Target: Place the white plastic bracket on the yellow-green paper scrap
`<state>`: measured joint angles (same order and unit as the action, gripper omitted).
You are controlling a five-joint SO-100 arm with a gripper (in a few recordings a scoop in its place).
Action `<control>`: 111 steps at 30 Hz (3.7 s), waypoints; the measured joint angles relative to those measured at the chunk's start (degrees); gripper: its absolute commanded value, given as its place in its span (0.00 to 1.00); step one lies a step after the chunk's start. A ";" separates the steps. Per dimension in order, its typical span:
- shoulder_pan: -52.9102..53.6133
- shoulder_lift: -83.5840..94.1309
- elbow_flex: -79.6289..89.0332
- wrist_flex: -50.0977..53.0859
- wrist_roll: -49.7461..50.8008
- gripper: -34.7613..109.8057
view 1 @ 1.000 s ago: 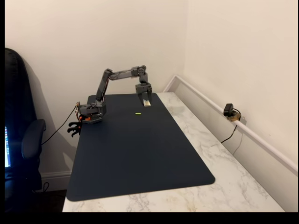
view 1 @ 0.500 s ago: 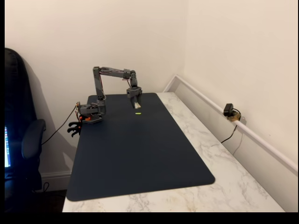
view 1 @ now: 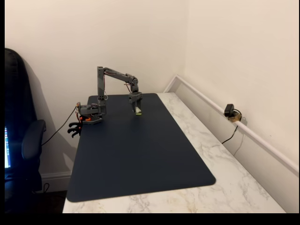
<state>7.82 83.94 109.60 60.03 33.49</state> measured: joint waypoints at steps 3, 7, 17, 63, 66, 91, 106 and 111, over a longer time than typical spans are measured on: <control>1.76 -1.93 -0.09 -0.70 -0.97 0.24; 2.37 -5.89 -1.67 -0.70 -2.20 0.26; 2.99 -8.88 -7.47 2.02 -7.21 0.47; -11.51 58.45 31.55 -9.76 -15.56 0.24; -12.30 61.87 36.83 -14.41 -21.01 0.24; -12.30 96.94 64.07 -15.29 -33.66 0.24; -11.43 103.45 66.27 -5.27 -37.62 0.24; -10.72 103.45 66.27 -3.25 -37.18 0.24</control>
<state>-2.90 187.38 175.87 56.78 -3.69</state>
